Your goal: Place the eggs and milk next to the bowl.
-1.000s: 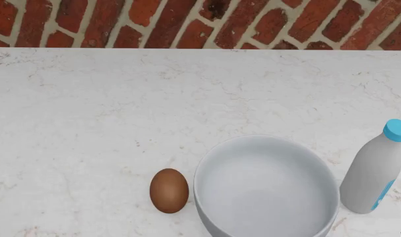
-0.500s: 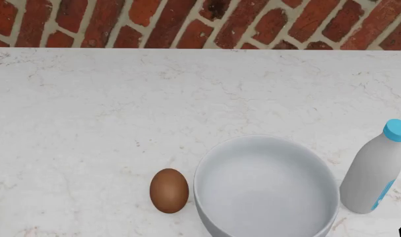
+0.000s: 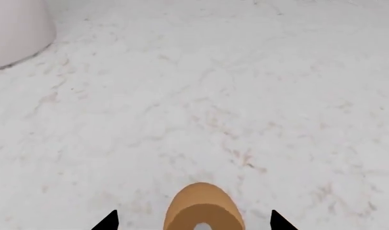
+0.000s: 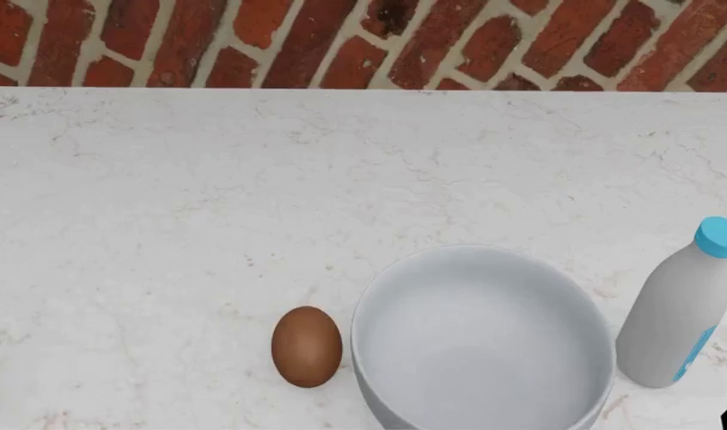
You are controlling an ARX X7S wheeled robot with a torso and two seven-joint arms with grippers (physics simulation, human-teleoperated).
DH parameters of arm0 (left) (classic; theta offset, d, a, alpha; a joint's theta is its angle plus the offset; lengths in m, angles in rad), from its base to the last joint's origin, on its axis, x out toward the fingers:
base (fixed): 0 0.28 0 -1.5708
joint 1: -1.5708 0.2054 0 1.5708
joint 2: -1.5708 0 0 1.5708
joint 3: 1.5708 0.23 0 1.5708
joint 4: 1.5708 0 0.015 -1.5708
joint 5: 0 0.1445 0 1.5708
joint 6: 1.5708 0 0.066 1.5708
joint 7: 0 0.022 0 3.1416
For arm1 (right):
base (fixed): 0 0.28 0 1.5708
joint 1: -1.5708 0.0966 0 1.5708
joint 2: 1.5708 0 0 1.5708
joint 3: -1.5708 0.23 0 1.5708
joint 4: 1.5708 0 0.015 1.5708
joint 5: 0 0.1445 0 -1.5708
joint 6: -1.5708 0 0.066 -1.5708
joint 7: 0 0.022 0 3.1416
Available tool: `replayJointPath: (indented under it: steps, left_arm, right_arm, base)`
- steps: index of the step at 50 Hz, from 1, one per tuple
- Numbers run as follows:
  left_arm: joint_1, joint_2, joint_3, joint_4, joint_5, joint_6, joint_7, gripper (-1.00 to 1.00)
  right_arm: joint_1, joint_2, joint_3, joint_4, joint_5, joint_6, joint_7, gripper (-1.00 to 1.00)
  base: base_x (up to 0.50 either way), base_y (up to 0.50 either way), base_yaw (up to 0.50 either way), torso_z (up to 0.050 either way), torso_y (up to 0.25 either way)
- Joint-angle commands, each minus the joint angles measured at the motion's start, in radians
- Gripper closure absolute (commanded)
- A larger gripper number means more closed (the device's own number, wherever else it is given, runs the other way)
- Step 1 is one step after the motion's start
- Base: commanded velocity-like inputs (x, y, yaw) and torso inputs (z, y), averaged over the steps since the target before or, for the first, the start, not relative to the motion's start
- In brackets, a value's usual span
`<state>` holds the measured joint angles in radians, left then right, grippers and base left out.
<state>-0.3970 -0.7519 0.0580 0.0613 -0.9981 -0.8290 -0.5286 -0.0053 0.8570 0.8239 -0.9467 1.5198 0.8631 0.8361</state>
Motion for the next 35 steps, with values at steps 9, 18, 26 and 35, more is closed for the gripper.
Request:
replayJointPath:
  steps: [9, 18, 26, 35]
  left_arm:
    - [0.061, -0.007, -0.019, 0.036, -0.027, -0.015, -0.030, 1.00]
    - [0.107, -0.026, -0.078, 0.117, -0.075, 0.003, -0.039, 1.00]
    - [0.176, -0.074, -0.139, 0.277, -0.152, 0.017, 0.019, 1.00]
    - [0.199, -0.110, -0.134, 0.381, -0.193, 0.009, 0.087, 1.00]
  right_arm:
    - [-0.010, -0.004, 0.016, -0.001, 0.003, -0.004, -0.007, -1.00]
    - [-0.004, 0.001, 0.006, -0.004, 0.008, -0.006, 0.000, -1.00]
    - [-0.006, -0.004, 0.004, -0.009, 0.005, -0.008, -0.002, -1.00]
    - [-0.025, -0.020, 0.026, -0.013, -0.004, -0.008, -0.020, -1.00]
  base:
    - [0.00, 0.00, 0.00, 0.000, 0.000]
    - [0.00, 0.00, 0.00, 0.000, 0.000]
    - [0.00, 0.00, 0.00, 0.000, 0.000]
    - [0.00, 0.00, 0.00, 0.000, 0.000]
